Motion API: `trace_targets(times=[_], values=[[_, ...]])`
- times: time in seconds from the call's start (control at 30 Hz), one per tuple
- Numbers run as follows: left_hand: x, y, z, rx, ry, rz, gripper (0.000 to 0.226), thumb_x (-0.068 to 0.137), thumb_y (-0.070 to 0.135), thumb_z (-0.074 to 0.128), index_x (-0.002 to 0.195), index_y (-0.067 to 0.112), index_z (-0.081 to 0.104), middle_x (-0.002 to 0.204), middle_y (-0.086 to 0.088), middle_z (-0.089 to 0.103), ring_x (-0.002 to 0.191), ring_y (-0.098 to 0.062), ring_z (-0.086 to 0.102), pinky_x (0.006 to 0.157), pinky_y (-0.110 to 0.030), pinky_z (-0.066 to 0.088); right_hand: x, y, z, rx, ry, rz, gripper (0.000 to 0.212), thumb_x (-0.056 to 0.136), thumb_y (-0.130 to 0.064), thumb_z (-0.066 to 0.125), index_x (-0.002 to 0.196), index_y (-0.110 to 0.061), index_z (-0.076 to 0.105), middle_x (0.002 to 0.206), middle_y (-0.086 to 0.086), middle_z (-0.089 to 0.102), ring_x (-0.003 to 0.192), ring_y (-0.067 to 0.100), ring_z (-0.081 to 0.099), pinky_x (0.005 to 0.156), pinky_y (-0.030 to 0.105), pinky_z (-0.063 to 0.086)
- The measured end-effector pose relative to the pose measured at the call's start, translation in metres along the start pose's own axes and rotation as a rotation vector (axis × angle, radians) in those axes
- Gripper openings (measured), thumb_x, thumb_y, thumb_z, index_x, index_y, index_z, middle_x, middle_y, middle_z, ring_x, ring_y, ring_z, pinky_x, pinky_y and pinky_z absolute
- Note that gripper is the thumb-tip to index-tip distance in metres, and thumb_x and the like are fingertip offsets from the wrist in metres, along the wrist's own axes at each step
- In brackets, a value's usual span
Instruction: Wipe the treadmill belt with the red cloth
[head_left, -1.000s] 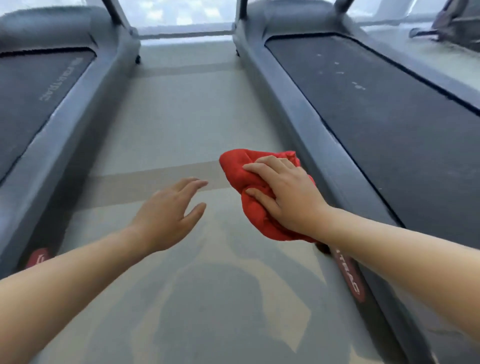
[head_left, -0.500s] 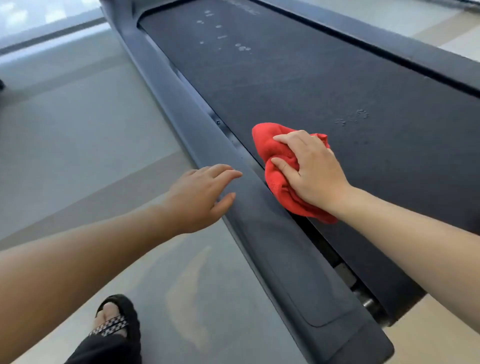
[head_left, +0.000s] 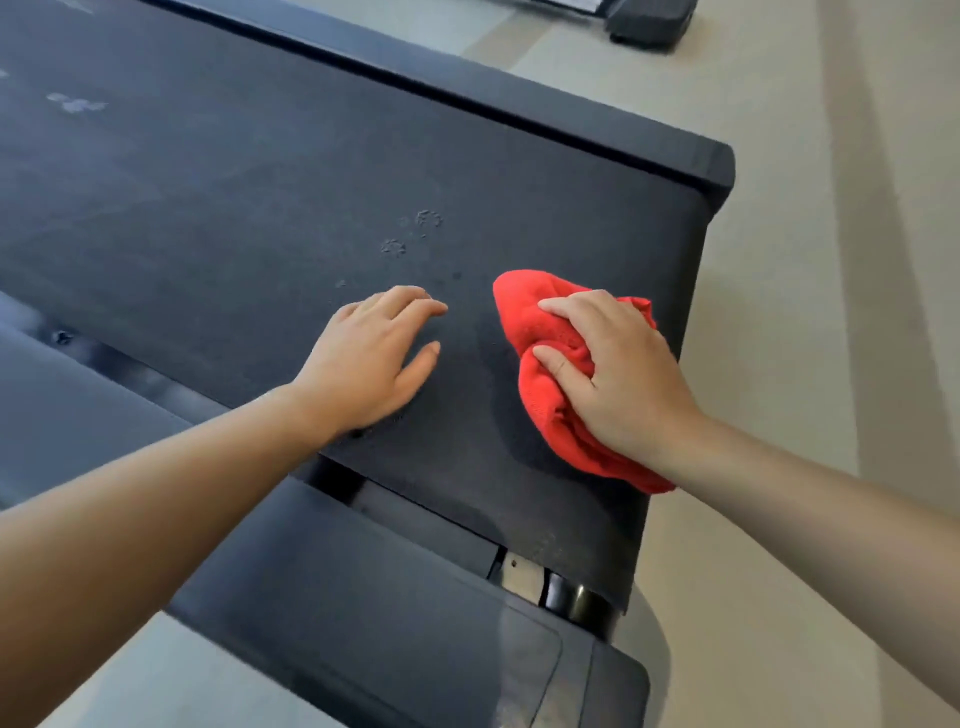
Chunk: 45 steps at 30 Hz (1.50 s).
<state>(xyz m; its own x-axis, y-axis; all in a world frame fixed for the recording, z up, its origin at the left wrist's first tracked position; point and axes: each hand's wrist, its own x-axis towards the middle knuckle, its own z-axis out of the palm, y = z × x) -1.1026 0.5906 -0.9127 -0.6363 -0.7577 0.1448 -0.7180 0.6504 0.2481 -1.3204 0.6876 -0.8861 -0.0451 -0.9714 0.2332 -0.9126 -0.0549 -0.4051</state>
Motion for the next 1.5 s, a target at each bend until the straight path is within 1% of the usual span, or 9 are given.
trace_targets(times=[0.13, 0.23, 0.43, 0.6, 0.7, 0.8, 1.07, 1.23, 1.5], values=[[0.004, -0.022, 0.019, 0.014, -0.039, 0.048, 0.054, 0.086, 0.042, 0.034, 0.132, 0.016, 0.049, 0.143, -0.002, 0.043, 0.132, -0.023, 0.039, 0.107, -0.044, 0.03, -0.02, -0.027, 0.034, 0.026, -0.008, 0.091, 0.035, 0.092, -0.039, 0.053, 0.124, -0.025, 0.053, 0.125, -0.005, 0.053, 0.117, 0.02, 0.046, 0.09, 0.046, 0.042], [0.003, -0.032, 0.029, -0.033, -0.038, 0.024, 0.056, 0.086, 0.043, 0.035, 0.135, 0.019, 0.045, 0.145, 0.001, 0.04, 0.134, -0.02, 0.035, 0.11, -0.046, 0.024, -0.016, -0.036, 0.06, -0.12, 0.028, 0.138, 0.035, 0.091, -0.04, 0.052, 0.124, -0.025, 0.055, 0.123, -0.004, 0.053, 0.115, 0.021, 0.047, 0.082, 0.041, 0.042], [0.003, -0.032, 0.031, -0.054, -0.034, 0.028, 0.056, 0.085, 0.043, 0.034, 0.135, 0.02, 0.045, 0.145, 0.001, 0.039, 0.136, -0.02, 0.032, 0.11, -0.046, 0.021, 0.02, -0.034, 0.072, -0.254, 0.086, 0.394, 0.039, 0.095, -0.041, 0.043, 0.129, -0.023, 0.048, 0.13, -0.001, 0.049, 0.121, 0.024, 0.043, 0.089, 0.042, 0.038], [0.006, -0.031, 0.035, -0.127, -0.044, 0.039, 0.047, 0.09, 0.037, 0.04, 0.134, 0.022, 0.049, 0.145, -0.001, 0.04, 0.138, -0.024, 0.029, 0.111, -0.052, 0.017, -0.025, -0.052, 0.074, -0.355, 0.163, 0.377, 0.039, 0.088, -0.038, 0.054, 0.121, -0.018, 0.053, 0.112, 0.005, 0.056, 0.101, 0.031, 0.054, 0.069, 0.042, 0.045], [0.011, -0.015, 0.038, -0.174, -0.091, 0.065, 0.044, 0.091, 0.033, 0.046, 0.134, 0.027, 0.048, 0.147, 0.001, 0.038, 0.139, -0.021, 0.026, 0.112, -0.051, 0.013, -0.015, -0.041, 0.073, -0.347, 0.108, 0.407, 0.041, 0.09, -0.041, 0.049, 0.125, -0.019, 0.05, 0.121, 0.005, 0.052, 0.111, 0.029, 0.048, 0.079, 0.044, 0.043], [0.011, -0.005, 0.043, -0.083, -0.09, 0.132, 0.054, 0.087, 0.046, 0.03, 0.137, 0.031, 0.044, 0.147, 0.003, 0.037, 0.138, -0.02, 0.029, 0.111, -0.049, 0.016, 0.026, -0.021, 0.071, -0.359, 0.076, 0.488, 0.044, 0.094, -0.042, 0.041, 0.132, -0.019, 0.043, 0.131, 0.005, 0.045, 0.121, 0.028, 0.04, 0.087, 0.045, 0.039], [0.012, -0.003, 0.043, -0.054, -0.133, 0.113, 0.063, 0.083, 0.051, 0.016, 0.14, 0.035, 0.037, 0.151, 0.007, 0.029, 0.141, -0.016, 0.021, 0.113, -0.047, 0.011, -0.014, -0.024, 0.062, -0.338, 0.102, 0.459, 0.044, 0.092, -0.041, 0.046, 0.13, -0.019, 0.048, 0.125, 0.004, 0.051, 0.114, 0.029, 0.047, 0.082, 0.044, 0.043], [0.047, -0.006, 0.046, -0.095, -0.196, 0.162, 0.05, 0.092, 0.048, 0.03, 0.141, 0.041, 0.031, 0.154, 0.011, 0.02, 0.144, -0.013, 0.013, 0.114, -0.046, 0.008, -0.01, -0.011, 0.059, -0.285, 0.089, 0.476, 0.045, 0.094, -0.043, 0.042, 0.133, -0.02, 0.046, 0.135, 0.002, 0.047, 0.126, 0.024, 0.04, 0.095, 0.042, 0.038], [0.176, 0.023, 0.074, -0.056, -0.188, 0.039, 0.051, 0.096, 0.041, 0.035, 0.144, 0.028, 0.029, 0.156, 0.003, 0.02, 0.144, -0.018, 0.013, 0.112, -0.055, 0.007, 0.072, 0.069, 0.047, -0.294, 0.141, 0.506, 0.043, 0.097, -0.04, 0.038, 0.132, -0.016, 0.043, 0.133, 0.005, 0.046, 0.124, 0.027, 0.038, 0.09, 0.044, 0.037]])
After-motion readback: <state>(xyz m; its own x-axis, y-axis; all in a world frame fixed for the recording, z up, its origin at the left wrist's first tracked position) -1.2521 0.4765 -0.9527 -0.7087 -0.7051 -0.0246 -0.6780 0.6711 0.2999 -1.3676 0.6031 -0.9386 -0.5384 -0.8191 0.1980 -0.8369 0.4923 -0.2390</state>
